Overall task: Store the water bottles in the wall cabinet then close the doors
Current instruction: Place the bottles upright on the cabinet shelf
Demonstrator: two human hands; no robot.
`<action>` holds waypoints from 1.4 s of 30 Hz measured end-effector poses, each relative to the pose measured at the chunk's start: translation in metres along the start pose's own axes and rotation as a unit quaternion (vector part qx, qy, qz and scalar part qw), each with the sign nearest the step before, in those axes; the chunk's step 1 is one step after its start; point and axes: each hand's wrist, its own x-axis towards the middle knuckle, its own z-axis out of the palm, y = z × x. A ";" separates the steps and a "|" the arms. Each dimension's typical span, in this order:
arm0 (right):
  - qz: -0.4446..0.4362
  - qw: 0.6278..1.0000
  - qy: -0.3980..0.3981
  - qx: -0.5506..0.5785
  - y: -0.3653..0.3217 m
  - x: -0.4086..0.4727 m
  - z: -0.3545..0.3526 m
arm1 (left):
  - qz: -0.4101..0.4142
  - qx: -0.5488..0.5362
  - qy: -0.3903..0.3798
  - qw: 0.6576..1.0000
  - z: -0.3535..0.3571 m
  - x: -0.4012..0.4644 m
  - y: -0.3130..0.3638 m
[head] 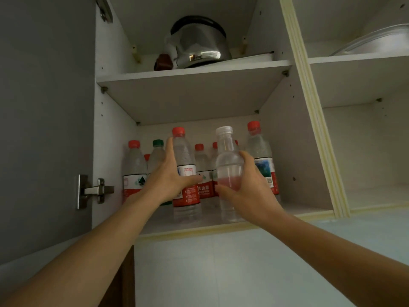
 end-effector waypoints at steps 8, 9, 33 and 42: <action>0.037 0.996 -0.082 0.006 -0.007 0.019 0.017 | 0.033 0.034 -0.110 0.993 -0.018 -0.015 -0.019; 0.044 0.995 -0.091 -0.001 -0.008 0.022 0.018 | 0.033 0.045 -0.107 0.993 -0.019 -0.015 -0.019; 0.095 0.970 -0.123 -0.187 -0.007 0.067 0.067 | 0.094 0.321 -0.008 0.942 0.003 0.025 -0.068; 0.095 0.976 -0.132 -0.148 0.008 0.070 0.078 | 0.108 0.307 0.054 0.944 0.021 0.020 -0.088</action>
